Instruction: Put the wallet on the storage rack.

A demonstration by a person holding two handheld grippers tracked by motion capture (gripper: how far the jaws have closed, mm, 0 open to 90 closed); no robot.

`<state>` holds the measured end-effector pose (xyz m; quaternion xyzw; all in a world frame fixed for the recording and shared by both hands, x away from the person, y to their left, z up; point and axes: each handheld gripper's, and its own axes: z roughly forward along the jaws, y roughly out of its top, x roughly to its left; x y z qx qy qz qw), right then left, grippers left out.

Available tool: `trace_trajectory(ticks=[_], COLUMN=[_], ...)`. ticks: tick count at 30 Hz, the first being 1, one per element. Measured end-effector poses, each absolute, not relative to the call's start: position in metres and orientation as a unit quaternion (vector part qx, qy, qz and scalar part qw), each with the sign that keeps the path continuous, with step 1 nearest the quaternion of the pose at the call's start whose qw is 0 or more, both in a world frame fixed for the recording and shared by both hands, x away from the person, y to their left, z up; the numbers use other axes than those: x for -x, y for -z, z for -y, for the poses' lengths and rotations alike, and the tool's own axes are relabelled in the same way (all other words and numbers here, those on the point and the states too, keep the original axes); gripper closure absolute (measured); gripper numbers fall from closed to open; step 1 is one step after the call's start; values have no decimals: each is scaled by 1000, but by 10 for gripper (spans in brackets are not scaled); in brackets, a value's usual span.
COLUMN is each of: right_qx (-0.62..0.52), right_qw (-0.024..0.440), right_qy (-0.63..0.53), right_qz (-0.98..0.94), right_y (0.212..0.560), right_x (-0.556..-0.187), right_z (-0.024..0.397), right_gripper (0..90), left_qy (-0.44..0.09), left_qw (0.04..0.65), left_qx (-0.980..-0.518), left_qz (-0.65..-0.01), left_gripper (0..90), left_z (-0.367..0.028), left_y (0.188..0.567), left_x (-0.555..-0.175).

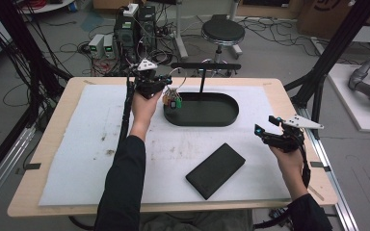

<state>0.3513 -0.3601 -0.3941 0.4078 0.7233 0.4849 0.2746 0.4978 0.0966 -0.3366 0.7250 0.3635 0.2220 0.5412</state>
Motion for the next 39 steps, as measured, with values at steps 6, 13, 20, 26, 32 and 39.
trace_trajectory(ticks=[6, 13, 20, 26, 32, 39], right_qx=[-408, -409, -410, -413, -412, -410], right_qw=[275, 276, 279, 280, 280, 284], right_qy=[-485, -484, -483, -482, -478, -479], right_qz=[-723, -722, -722, -720, -724, -723], right_y=[394, 394, 393, 393, 394, 394], right_x=[-351, -351, -350, -349, -346, -340], right_z=[360, 361, 361, 361, 360, 361], right_gripper=[278, 278, 278, 278, 277, 277], left_qy=[-241, -266, -264, -257, -282, -286], left_qw=[539, 521, 532, 530, 518, 523], left_qx=[-719, -723, -729, -738, -731, -720], left_qz=[-365, -368, -342, -330, -344, -355], left_gripper=[745, 480, 376, 313, 291, 265], left_z=[-100, -102, -110, -120, -136, -155], left_y=[333, 328, 327, 330, 341, 358], left_x=[-493, -476, -442, -403, -358, -323])
